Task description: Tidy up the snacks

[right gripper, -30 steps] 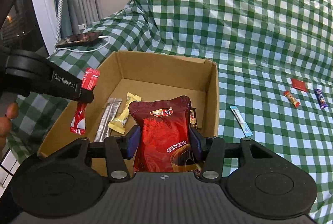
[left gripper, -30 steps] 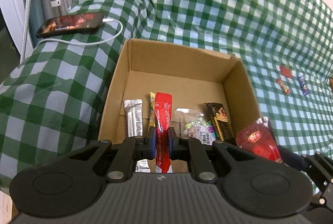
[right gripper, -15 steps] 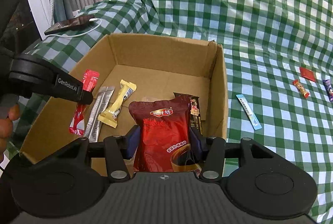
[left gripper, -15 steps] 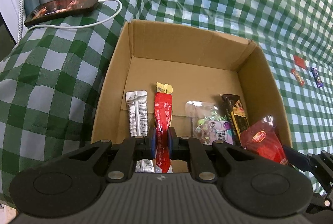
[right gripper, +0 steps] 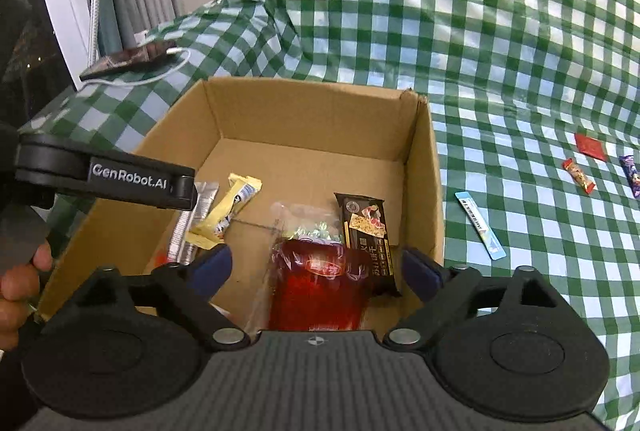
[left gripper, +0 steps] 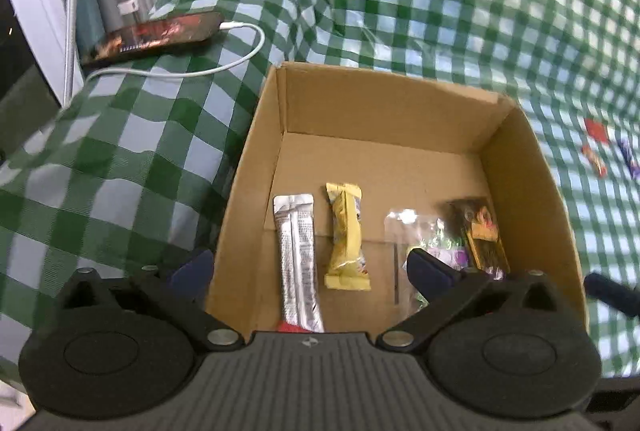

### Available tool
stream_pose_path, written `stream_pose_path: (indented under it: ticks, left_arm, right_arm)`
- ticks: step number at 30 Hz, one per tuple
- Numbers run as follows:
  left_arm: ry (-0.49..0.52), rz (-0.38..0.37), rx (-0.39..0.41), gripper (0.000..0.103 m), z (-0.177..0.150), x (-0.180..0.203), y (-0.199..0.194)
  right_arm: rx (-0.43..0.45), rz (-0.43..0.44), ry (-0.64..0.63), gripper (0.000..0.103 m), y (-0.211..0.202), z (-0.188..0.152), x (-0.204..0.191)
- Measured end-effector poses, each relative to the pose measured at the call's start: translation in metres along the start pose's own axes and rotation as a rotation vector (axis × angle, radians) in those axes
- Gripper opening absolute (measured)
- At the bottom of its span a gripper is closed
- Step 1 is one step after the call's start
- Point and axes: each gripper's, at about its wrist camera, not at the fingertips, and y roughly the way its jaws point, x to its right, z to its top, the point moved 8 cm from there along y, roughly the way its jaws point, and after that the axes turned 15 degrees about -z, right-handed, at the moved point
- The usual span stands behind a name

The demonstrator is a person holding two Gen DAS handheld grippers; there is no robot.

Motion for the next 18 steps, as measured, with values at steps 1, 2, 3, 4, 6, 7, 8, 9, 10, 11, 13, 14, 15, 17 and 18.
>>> stream_pose_path:
  ticks: [1, 2, 3, 4, 6, 7, 8, 9, 10, 11, 13, 14, 15, 17, 18]
  left_arm:
    - [0.014, 0.001, -0.011, 0.103, -0.004, 0.002, -0.003]
    - [0.029, -0.001, -0.020, 0.103, -0.009, 0.005, -0.008]
    - [0.042, -0.002, -0.026, 0.103, -0.016, 0.008, -0.013]
    - [0.052, 0.001, -0.030, 0.103, -0.022, 0.010, -0.018]
    - [0.064, 0.014, -0.028, 0.103, -0.036, 0.014, -0.034]
    - [0.061, 0.020, -0.021, 0.103, -0.042, 0.015, -0.041]
    - [0.056, 0.029, -0.012, 0.103, -0.049, 0.016, -0.049]
    - [0.049, 0.043, -0.003, 0.103, -0.057, 0.016, -0.056]
    - [0.040, 0.058, 0.005, 0.103, -0.064, 0.018, -0.064]
    - [0.027, 0.064, 0.014, 0.103, -0.071, 0.019, -0.072]
    - [0.021, 0.045, 0.019, 0.103, -0.081, 0.024, -0.084]
    - [0.028, 0.039, 0.020, 0.103, -0.086, 0.028, -0.090]
    - [0.032, 0.036, 0.030, 0.103, -0.087, 0.030, -0.095]
    - [0.046, 0.041, 0.059, 0.103, -0.088, 0.035, -0.106]
    - [0.051, 0.044, 0.074, 0.103, -0.087, 0.036, -0.112]
  right_arm:
    - [-0.002, 0.004, -0.001, 0.094, -0.004, -0.001, 0.000]
    - [-0.007, 0.008, -0.001, 0.095, -0.009, -0.003, 0.000]
    - [-0.009, 0.012, 0.000, 0.096, -0.014, -0.006, -0.001]
    - [-0.010, 0.018, 0.001, 0.096, -0.021, -0.009, -0.003]
    - [-0.012, 0.026, -0.006, 0.097, -0.035, -0.017, -0.004]
    - [-0.010, 0.024, -0.008, 0.098, -0.042, -0.021, -0.004]
    - [-0.006, 0.020, -0.010, 0.099, -0.049, -0.025, -0.004]
    - [-0.001, 0.016, -0.014, 0.100, -0.057, -0.030, -0.003]
    - [0.006, 0.012, -0.015, 0.100, -0.064, -0.034, -0.002]
    - [0.015, 0.008, -0.021, 0.101, -0.072, -0.038, -0.001]
    - [0.045, -0.006, -0.046, 0.103, -0.088, -0.043, 0.002]
    - [0.067, -0.019, -0.055, 0.103, -0.095, -0.043, 0.003]
    - [0.090, -0.031, -0.059, 0.103, -0.103, -0.043, 0.006]
    - [0.117, -0.041, -0.053, 0.103, -0.117, -0.045, 0.006]
    - [0.129, -0.040, -0.043, 0.103, -0.124, -0.046, 0.008]
